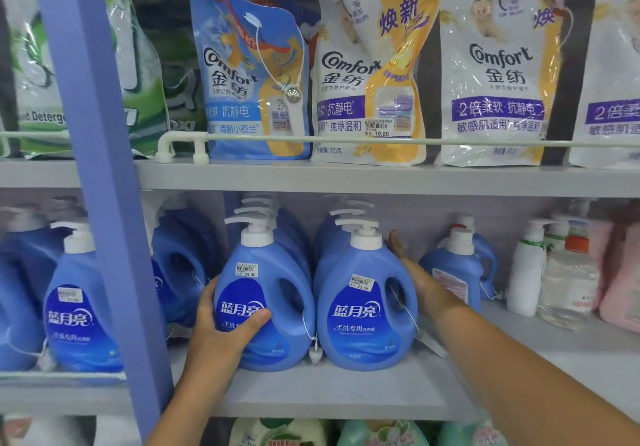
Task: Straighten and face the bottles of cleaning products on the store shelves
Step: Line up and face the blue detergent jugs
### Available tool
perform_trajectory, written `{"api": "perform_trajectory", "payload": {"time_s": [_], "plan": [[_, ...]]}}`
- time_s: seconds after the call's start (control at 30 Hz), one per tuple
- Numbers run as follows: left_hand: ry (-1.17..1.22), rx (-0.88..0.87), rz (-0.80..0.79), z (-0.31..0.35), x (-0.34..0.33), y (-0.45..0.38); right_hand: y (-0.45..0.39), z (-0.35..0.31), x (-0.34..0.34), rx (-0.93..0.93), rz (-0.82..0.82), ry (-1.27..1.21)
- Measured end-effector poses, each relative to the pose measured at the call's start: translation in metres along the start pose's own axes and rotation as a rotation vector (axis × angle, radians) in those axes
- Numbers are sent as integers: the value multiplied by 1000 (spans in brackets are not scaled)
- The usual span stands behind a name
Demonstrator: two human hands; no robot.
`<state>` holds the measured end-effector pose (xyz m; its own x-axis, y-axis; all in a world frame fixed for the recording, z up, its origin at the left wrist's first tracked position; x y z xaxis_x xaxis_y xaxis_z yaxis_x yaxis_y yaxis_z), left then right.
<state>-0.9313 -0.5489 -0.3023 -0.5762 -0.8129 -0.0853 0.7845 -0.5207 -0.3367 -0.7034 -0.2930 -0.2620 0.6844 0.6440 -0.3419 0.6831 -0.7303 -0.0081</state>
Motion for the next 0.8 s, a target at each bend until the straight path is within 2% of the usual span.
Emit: {"api": "perform_trajectory", "payload": {"time_s": [0.13,0.37,0.57,0.8], "plan": [[-3,4,1,-1,0,0,6,-3,-4,49,-43,13],[25,15,-17,2,0,2,9,-6,0,62,39,67],[42,25,-5,1,1,2,25,19,37,234,248,19],[21,2,41,8,0,5,31,32,25,186,406,16]]}}
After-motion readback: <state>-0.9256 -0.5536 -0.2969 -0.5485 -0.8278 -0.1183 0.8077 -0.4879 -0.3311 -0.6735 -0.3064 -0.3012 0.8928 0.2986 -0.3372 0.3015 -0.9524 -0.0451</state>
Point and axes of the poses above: each hand's wrist, its own y-axis away from the middle knuckle, its own x-axis out of the back of the hand, z = x × y, the point moved 8 cm from there along -y, towards the middle knuckle, and after that the axes turned 1 degree about x, right-handed, at the moved point
